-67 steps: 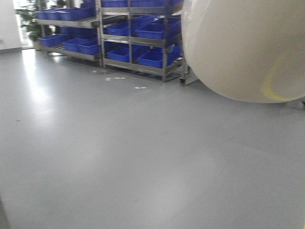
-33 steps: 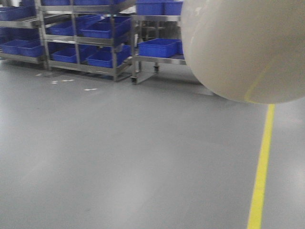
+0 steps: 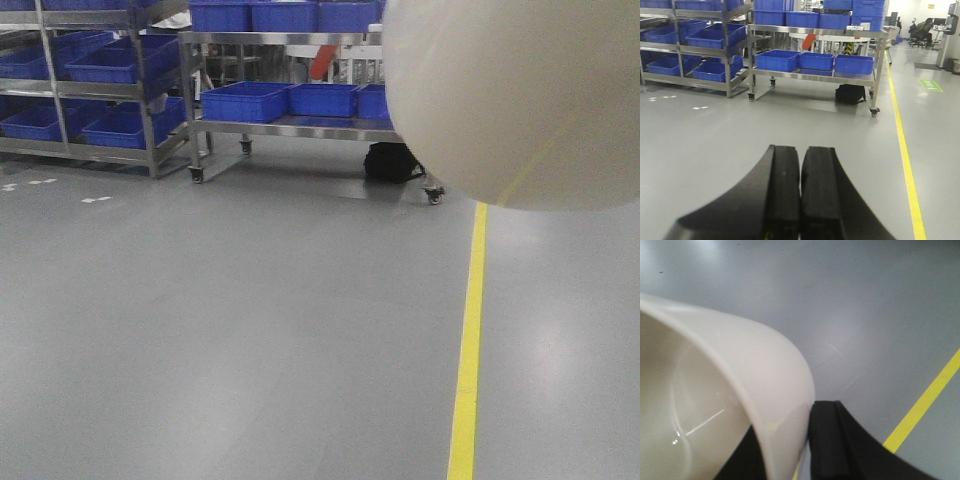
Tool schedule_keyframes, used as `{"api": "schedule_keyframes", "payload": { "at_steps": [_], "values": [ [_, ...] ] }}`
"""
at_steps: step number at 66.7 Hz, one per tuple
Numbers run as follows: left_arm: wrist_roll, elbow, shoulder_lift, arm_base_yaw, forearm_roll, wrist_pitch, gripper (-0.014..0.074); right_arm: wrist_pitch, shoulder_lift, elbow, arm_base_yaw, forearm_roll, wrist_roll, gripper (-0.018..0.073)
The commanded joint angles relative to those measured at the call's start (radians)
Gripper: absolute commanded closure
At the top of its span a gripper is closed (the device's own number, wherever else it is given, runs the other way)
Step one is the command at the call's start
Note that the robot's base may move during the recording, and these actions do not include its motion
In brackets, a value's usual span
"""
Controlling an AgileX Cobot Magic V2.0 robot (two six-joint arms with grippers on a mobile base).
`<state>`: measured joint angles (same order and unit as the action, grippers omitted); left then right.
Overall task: Move white bin to right shelf second layer
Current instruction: 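Hold the bin raised in the right gripper while turning toward the shelves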
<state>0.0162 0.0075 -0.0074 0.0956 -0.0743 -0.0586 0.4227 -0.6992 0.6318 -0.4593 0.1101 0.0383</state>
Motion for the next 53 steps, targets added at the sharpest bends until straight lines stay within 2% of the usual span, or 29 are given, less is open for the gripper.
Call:
{"api": "schedule_keyframes", "payload": {
  "at_steps": [1,53],
  "values": [
    [-0.01,0.037,-0.003,0.006,-0.009,0.086,0.0512,-0.096,0.006,0.031,0.005,0.0,-0.001,0.0504],
    [-0.01,0.037,-0.003,0.006,-0.009,0.086,0.0512,-0.096,0.006,0.031,0.005,0.0,-0.001,0.0504]
  ]
}}
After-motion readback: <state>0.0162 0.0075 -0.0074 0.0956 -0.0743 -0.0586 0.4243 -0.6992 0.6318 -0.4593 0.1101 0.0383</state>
